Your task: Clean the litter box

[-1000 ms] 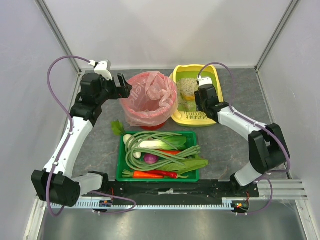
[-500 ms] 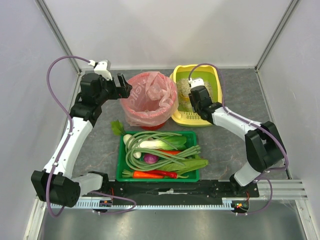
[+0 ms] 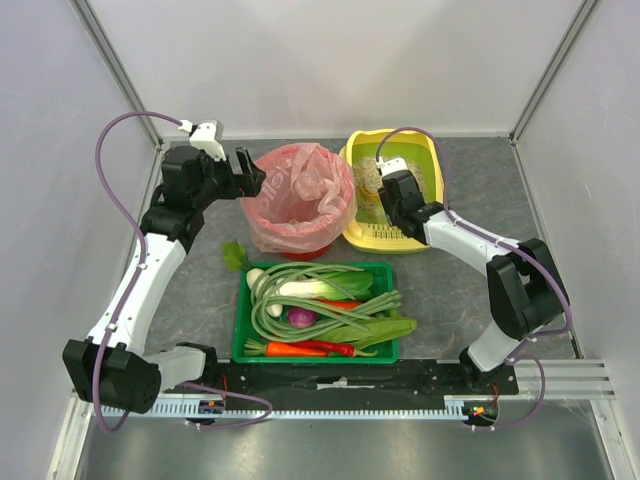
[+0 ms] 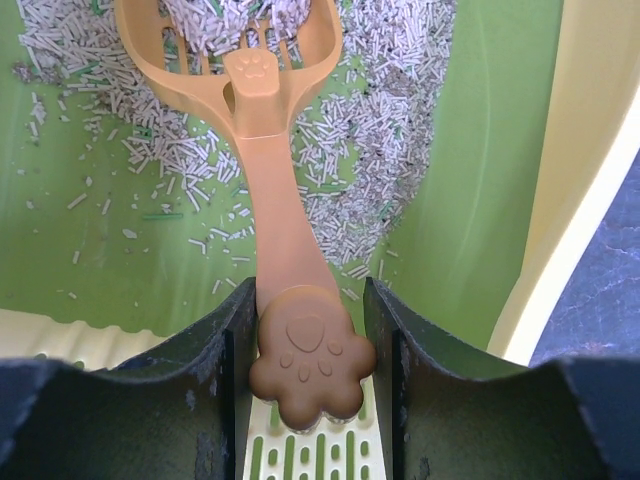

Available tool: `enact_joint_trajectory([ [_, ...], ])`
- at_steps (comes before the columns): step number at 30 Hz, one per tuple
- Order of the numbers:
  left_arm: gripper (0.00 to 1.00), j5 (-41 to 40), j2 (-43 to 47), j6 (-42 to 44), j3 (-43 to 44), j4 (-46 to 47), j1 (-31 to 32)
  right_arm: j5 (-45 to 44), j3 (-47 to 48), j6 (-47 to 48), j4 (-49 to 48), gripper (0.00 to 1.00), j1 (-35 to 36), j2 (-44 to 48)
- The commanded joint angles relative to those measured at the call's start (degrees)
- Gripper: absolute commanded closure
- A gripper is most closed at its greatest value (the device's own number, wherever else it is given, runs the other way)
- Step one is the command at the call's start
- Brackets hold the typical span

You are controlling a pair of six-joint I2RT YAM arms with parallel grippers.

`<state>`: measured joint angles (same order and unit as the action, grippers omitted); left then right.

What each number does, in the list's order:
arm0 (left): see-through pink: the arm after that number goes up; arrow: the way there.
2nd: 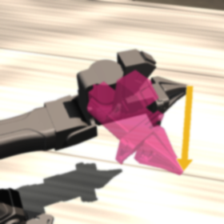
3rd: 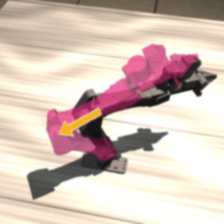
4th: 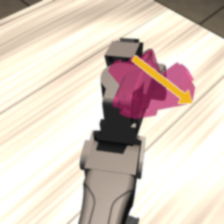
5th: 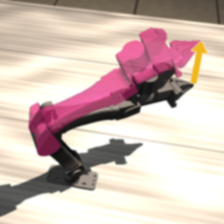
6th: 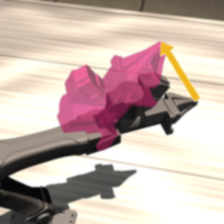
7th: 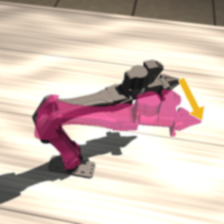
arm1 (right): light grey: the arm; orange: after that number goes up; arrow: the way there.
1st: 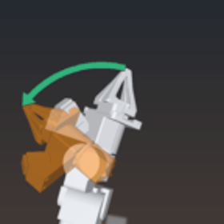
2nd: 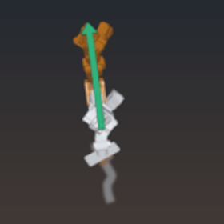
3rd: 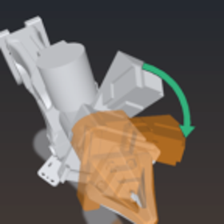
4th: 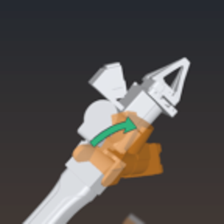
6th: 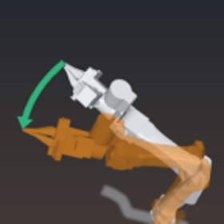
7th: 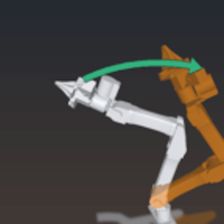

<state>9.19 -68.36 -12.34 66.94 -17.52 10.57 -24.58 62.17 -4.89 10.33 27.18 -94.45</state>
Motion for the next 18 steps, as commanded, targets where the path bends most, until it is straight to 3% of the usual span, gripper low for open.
enact_joint_trajectory([
  [1,0.03,0.57,0.07,-1.02,2.5,1.35,-0.46,-4.17,2.06,-2.31,0.12,1.0,-2.3,-0.02],
  [5,0.03,0.92,-0.11,-0.67,2.5,1.17,-0.37,4.53,-1.43,-1.79,-5.89,1.0,-2.57,4.6],
  [16,0.03,0.65,-0.46,-1.46,2.32,1.78,-0.46,-4.77,-4.95,-0.3,-6.72,1.0,-2.66,15.43],
  [18,0.03,1.09,-0.46,-1.64,2.15,1.87,-0.46,-2.51,-5.39,0.22,-7.08,1.0,-2.66,17.11],
])
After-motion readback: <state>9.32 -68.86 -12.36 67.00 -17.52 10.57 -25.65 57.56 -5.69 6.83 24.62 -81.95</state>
